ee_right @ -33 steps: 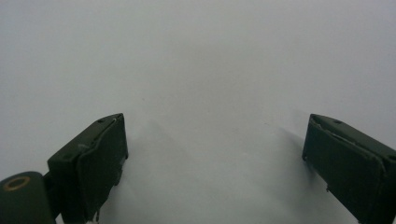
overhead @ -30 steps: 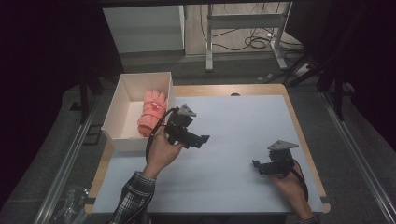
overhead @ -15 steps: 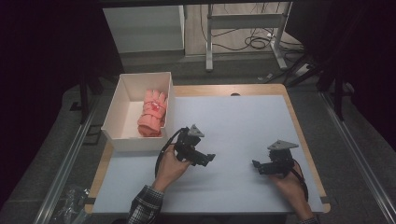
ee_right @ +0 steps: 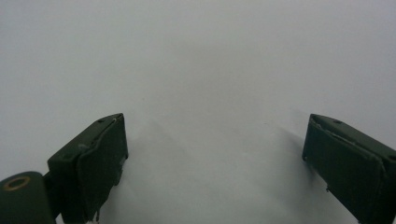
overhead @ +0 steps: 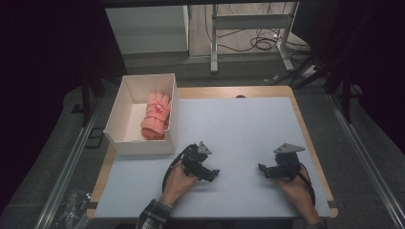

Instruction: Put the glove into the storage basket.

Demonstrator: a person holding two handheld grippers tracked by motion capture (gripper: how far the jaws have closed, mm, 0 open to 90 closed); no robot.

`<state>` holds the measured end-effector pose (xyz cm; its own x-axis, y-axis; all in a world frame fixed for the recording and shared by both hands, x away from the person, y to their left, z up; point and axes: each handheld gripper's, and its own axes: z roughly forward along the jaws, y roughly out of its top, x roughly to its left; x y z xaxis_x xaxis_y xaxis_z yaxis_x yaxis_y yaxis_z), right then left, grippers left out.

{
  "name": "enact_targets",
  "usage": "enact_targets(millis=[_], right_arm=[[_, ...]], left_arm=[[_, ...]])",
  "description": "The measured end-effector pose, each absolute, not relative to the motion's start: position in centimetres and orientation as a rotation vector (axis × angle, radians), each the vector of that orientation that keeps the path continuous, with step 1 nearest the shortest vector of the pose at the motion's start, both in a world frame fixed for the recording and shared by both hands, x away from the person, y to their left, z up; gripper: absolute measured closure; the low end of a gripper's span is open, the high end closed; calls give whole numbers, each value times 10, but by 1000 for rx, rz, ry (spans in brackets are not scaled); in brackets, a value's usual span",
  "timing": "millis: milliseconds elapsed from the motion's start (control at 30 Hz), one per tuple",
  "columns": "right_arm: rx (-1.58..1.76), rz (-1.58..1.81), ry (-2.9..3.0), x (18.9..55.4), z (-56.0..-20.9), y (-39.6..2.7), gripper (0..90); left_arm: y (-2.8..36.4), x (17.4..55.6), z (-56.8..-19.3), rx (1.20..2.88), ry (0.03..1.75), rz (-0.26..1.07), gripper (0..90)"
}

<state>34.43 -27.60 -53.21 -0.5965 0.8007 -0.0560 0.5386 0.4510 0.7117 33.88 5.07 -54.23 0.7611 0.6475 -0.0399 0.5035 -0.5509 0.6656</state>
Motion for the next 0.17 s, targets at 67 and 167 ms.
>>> enact_targets(millis=[67,167], right_arm=[[1132,935,2321,344,-532,-276,69],[1133,934,2321,344,-532,-276,68]], left_arm=[[51,338,-544,2264,853,283,0],[52,336,-545,2253,845,291,0]])
